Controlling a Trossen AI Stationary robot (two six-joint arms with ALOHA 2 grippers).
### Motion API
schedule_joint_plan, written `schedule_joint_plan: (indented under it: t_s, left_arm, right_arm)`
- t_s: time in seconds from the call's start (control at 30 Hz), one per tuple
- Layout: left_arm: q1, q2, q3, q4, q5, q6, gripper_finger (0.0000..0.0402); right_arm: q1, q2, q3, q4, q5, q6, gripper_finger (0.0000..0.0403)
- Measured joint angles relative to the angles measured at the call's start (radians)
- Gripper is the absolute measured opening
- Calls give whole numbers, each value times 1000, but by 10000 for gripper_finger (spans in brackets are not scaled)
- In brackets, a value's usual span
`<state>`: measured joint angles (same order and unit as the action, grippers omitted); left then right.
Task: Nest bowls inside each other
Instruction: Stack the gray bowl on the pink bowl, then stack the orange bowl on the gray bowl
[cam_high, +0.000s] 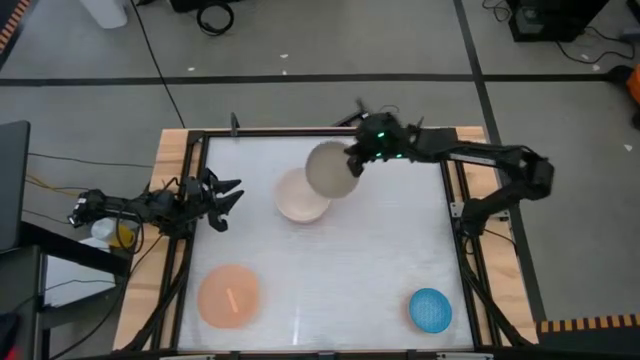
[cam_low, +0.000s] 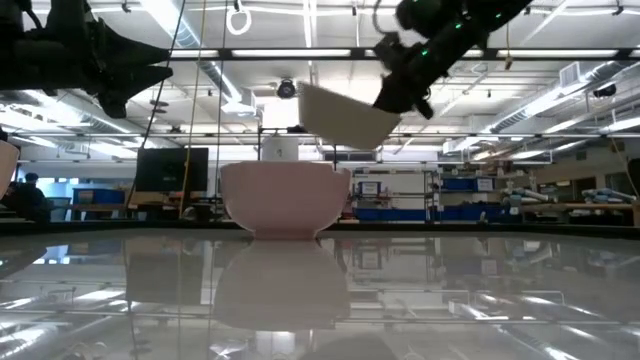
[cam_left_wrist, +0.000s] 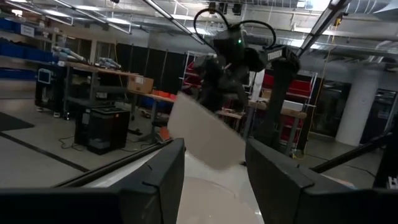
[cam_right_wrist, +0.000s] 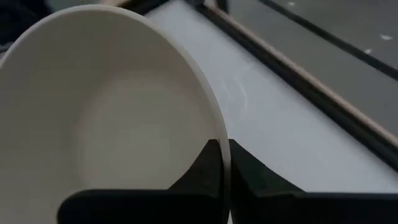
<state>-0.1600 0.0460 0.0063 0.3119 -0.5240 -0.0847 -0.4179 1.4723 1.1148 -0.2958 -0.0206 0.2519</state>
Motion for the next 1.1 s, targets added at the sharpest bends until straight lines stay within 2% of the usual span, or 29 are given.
schedule_joint_plan:
  t_s: [0.13,0.37,0.53,0.73,0.93,1.1]
  left_arm:
    - [0,0,0,-5,0,-1,172]
    - [0,0,0,-50,0,-20,172]
    - [0,0,0,-99,0,-56,172]
    - [0,0,0,-145,0,-85,172]
    - [0,20,0,-154,1,-84,172]
    - [0,55,1,-153,1,-85,172]
  right_arm:
    - [53,119,69,73,0,-8,12]
    - [100,316,189,95,-24,-19,12]
    - [116,408,241,14,-50,-16,21]
    - [123,418,261,-45,-32,-34,68]
    - [121,338,262,-61,1,-47,121]
    - [121,316,255,-67,47,-52,139]
